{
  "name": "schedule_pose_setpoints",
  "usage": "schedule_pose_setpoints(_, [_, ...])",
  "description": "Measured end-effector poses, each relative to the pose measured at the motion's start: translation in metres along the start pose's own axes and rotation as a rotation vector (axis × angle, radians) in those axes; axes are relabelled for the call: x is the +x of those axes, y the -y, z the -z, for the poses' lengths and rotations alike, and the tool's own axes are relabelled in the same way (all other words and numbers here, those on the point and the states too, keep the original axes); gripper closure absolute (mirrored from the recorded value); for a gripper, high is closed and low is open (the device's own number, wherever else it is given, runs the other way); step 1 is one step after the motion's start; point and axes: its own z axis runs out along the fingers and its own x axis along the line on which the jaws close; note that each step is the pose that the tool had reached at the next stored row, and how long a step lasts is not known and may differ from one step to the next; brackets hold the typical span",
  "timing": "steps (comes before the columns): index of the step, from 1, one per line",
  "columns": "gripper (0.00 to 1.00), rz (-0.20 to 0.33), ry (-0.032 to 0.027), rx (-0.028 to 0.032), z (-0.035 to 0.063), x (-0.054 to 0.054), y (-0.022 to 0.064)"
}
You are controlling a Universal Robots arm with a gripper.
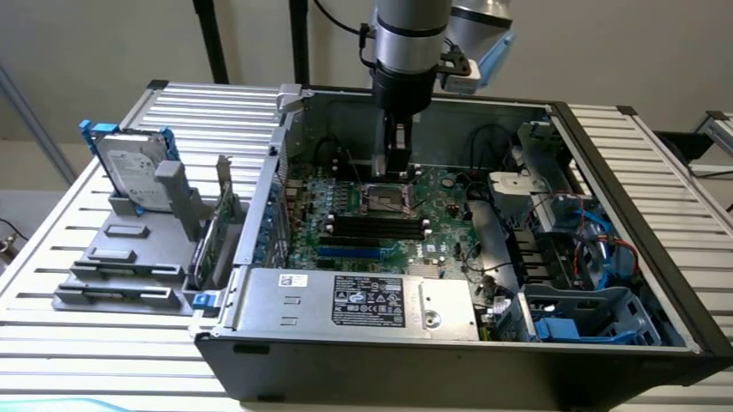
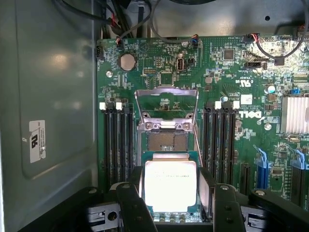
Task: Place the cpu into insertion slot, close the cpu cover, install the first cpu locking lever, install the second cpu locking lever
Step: 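Place the cpu into insertion slot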
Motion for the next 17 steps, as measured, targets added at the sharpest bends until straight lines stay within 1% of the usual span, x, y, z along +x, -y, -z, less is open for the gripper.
schedule_pose_setpoints(13, [0.45, 0.006, -0.0003, 0.0006, -0.0228, -0.002, -0.0017])
schedule_pose_setpoints(15, [0.45, 0.007, -0.0002, 0.0008, -0.0252, -0.003, -0.0017])
schedule_pose_setpoints(17, [0.45, 0.007, 0.0002, 0.0010, -0.0255, -0.003, -0.0016])
